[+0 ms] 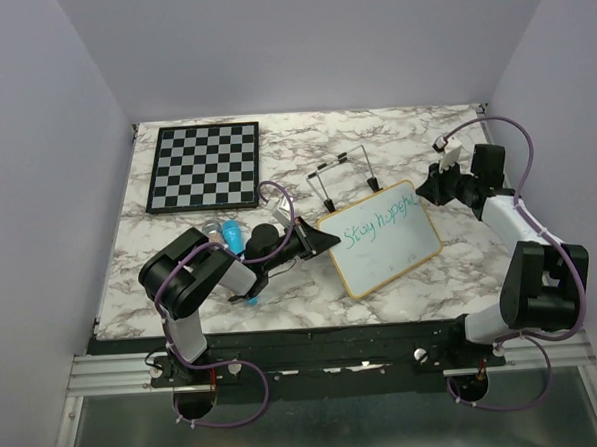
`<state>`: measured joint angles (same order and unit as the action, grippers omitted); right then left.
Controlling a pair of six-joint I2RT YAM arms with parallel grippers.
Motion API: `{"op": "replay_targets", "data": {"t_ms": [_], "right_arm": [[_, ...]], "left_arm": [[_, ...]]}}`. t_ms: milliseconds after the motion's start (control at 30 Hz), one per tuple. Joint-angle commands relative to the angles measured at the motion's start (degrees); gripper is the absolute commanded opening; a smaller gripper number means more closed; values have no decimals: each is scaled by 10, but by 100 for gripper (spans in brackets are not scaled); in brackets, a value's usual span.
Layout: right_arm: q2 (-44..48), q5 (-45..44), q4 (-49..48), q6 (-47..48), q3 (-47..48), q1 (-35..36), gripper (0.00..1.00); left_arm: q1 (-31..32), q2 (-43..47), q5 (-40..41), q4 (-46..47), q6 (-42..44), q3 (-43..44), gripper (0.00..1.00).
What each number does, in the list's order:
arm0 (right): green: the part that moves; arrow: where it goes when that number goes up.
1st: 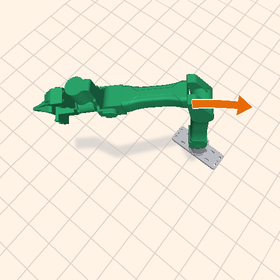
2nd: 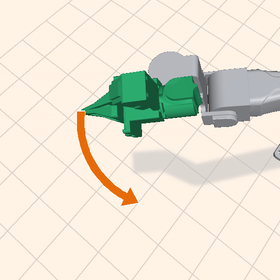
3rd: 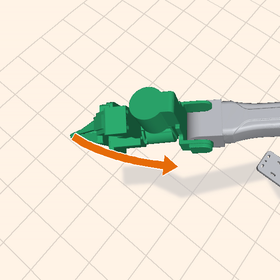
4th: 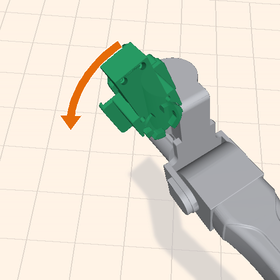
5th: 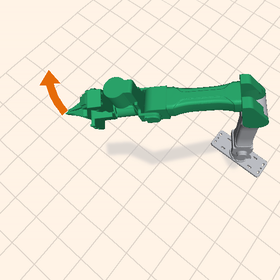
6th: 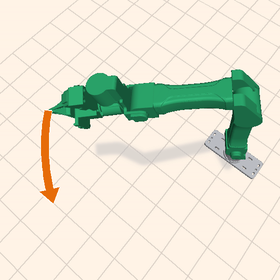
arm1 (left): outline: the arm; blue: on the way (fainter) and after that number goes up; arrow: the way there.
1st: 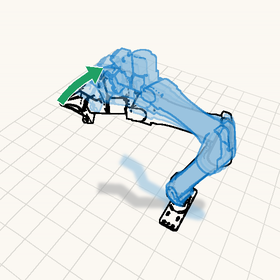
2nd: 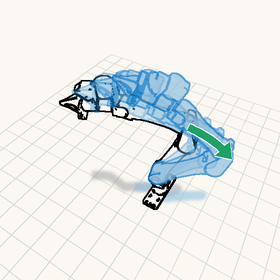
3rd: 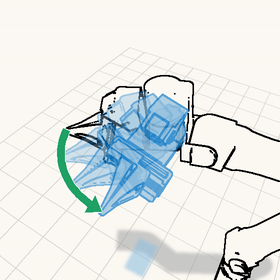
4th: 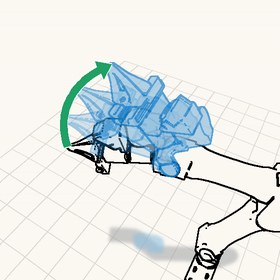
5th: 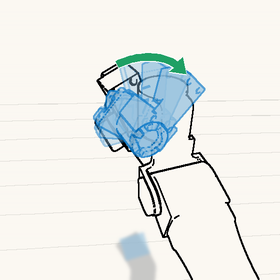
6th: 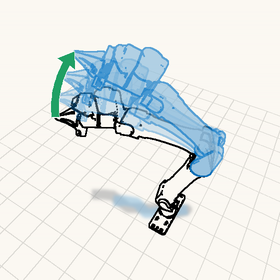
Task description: Write a sentence on the whiteboard
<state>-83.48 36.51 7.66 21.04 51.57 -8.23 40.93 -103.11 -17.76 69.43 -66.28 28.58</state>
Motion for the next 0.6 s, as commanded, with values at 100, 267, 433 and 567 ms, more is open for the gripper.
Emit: {"op": "replay_targets", "data": {"t_ms": [100,267,433,567], "right_arm": [[17,-29,22,4,24,-6,0],[65,16,52,-1,58,-6,0],[138,112,76,5,32,-7,1],[189,234,133,64,-13,-6,1]], "left_arm": [[1,-6,-16,47,22,-3,0],[1,-13,-14,49,25,-4,0],[0,-6,-4,49,24,-6,0],[2,4,12,43,19,-12,0]]}}
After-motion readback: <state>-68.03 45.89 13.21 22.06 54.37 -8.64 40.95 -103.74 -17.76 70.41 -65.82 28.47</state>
